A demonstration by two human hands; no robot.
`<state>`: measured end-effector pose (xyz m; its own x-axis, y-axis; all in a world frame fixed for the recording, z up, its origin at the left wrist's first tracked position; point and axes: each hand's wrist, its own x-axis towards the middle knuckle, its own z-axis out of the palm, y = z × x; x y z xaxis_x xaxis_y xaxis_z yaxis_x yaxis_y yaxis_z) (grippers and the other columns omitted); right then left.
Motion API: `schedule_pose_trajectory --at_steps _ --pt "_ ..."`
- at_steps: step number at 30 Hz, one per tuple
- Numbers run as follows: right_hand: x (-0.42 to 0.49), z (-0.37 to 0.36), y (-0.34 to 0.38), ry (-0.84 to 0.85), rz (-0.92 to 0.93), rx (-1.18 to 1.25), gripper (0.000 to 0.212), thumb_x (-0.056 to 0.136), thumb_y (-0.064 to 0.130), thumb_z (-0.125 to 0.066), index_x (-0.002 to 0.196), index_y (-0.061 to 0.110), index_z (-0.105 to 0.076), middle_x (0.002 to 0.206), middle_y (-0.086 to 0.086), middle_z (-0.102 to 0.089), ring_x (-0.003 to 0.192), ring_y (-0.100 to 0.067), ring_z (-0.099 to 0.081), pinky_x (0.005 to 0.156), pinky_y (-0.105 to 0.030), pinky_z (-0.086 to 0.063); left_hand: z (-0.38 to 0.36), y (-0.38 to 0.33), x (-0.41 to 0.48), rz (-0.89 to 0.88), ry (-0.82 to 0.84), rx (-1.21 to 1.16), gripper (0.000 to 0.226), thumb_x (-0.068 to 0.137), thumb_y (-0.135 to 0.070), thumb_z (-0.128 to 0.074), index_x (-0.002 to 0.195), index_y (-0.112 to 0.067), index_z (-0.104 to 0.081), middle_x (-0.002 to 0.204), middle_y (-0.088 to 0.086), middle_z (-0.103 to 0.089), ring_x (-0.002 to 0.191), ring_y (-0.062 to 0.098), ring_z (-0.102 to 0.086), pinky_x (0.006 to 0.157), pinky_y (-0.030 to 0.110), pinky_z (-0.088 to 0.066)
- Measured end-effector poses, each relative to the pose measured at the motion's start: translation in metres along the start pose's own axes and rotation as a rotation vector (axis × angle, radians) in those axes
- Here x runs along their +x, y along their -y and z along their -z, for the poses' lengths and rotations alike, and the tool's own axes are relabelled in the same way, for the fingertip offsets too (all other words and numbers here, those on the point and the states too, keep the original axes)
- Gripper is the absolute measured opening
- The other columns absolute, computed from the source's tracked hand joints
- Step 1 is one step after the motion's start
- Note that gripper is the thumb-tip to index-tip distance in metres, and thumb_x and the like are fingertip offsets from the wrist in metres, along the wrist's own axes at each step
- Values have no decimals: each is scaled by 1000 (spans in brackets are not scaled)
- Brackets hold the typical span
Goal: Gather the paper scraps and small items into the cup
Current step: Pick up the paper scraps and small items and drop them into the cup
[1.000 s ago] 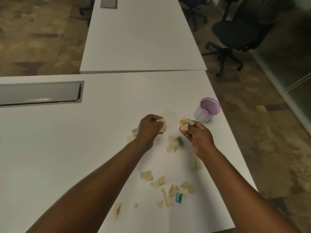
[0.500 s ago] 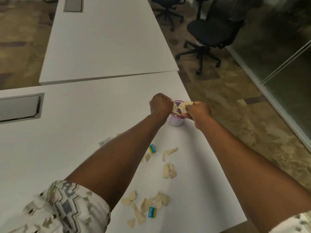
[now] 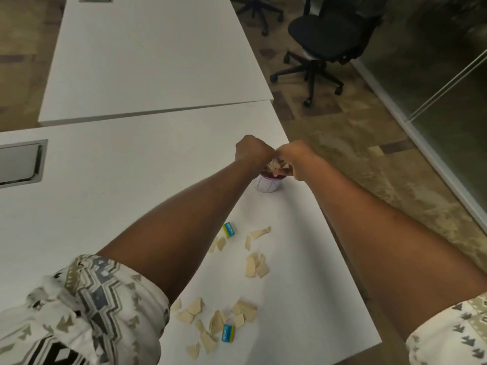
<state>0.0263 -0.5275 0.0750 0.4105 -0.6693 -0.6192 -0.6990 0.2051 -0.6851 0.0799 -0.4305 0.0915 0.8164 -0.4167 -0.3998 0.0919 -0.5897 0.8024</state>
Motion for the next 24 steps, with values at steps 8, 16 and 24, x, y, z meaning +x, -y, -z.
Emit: schedule_pose_trajectory --at_steps 8,16,24 --pt "-12 -6 8 -3 31 19 43 95 15 -49 137 4 -51 117 -15 -59 91 -25 -57 61 -33 -52 4 -5 3 57 101 -65 14 84 -7 -60 71 -7 -59 70 6 -61 86 26 -71 69 30 -54" --pt "-21 -14 5 -131 130 -163 43 96 17 -44 135 1 -52 133 -19 -58 95 -24 -49 88 -40 -48 28 11 -3 -3 111 -71 7 79 -9 -62 76 -4 -65 83 14 -72 83 28 -73 80 41 -60" --pt "-88 -51 -20 -239 461 -305 24 90 25 -56 107 14 -69 102 2 -69 96 -17 -64 79 -26 -54 80 62 -51 -124 103 -43 13 76 -21 -55 73 -10 -60 74 1 -64 70 21 -58 67 30 -51"
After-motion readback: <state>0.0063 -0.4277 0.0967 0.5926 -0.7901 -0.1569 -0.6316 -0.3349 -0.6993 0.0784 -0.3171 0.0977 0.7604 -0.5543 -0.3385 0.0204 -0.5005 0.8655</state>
